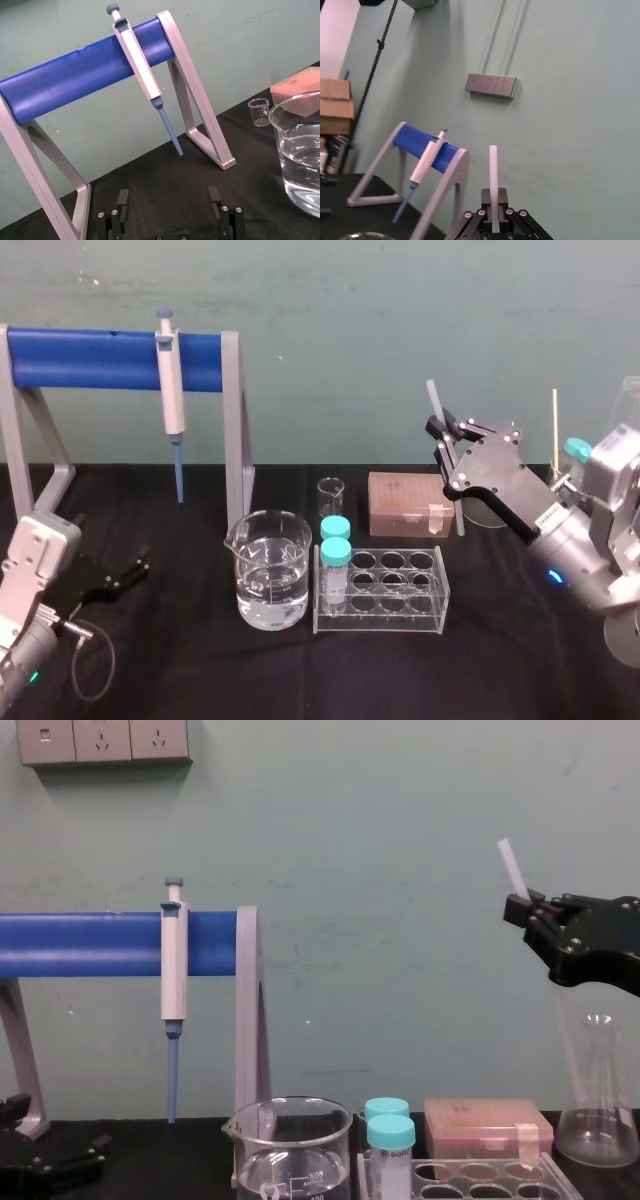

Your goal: Pick up the stirring rod with one hand, then place it down.

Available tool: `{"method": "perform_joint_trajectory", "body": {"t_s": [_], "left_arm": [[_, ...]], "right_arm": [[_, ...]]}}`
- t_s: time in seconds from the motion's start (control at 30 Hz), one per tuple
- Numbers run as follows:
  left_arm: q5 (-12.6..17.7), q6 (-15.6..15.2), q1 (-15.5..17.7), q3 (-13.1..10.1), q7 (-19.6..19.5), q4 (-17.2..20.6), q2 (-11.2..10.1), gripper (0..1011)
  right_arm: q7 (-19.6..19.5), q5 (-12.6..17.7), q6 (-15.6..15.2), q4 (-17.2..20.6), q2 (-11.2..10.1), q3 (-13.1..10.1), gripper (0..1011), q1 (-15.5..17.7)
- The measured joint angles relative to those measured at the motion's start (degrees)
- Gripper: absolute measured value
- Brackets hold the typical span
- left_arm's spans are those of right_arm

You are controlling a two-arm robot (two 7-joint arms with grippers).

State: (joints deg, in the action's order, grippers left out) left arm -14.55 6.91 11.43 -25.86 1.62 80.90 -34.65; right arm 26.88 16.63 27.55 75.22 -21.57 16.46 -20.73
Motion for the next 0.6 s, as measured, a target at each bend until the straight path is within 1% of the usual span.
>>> {"method": "perform_joint_trajectory", "body": {"t_s": [0.07,0.1,0.13,0.2,0.27,0.33,0.4,0.43,0.6], "left_arm": [[0.0,0.0,0.0,0.0,0.0,0.0,0.0,1000],[0.0,0.0,0.0,0.0,0.0,0.0,0.0,1000],[0.0,0.0,0.0,0.0,0.0,0.0,0.0,1000],[0.0,0.0,0.0,0.0,0.0,0.0,0.0,1000],[0.0,0.0,0.0,0.0,0.0,0.0,0.0,1000],[0.0,0.0,0.0,0.0,0.0,0.0,0.0,1000],[0.0,0.0,0.0,0.0,0.0,0.0,0.0,1000],[0.0,0.0,0.0,0.0,0.0,0.0,0.0,1000],[0.0,0.0,0.0,0.0,0.0,0.0,0.0,1000]], "right_arm": [[-1.0,-1.7,1.6,0.0,0.1,-0.3,67,0.5],[-1.8,-3.2,3.1,-0.2,0.3,-0.6,67,1.0],[-1.8,-3.2,3.1,-0.2,0.3,-0.6,67,1.0],[-3.0,-5.0,5.6,-0.8,0.7,-1.2,66,1.9],[-3.4,-5.4,6.9,-1.3,1.1,-1.6,66,2.5],[-3.7,-5.4,8.5,-2.0,1.6,-2.2,67,3.1],[-3.7,-5.2,9.1,-2.4,2.0,-2.5,67,3.6],[-3.7,-4.6,9.6,-2.8,2.3,-2.9,67,4.0],[-3.3,-3.2,10.2,-3.4,3.0,-3.8,66,4.9]]}}
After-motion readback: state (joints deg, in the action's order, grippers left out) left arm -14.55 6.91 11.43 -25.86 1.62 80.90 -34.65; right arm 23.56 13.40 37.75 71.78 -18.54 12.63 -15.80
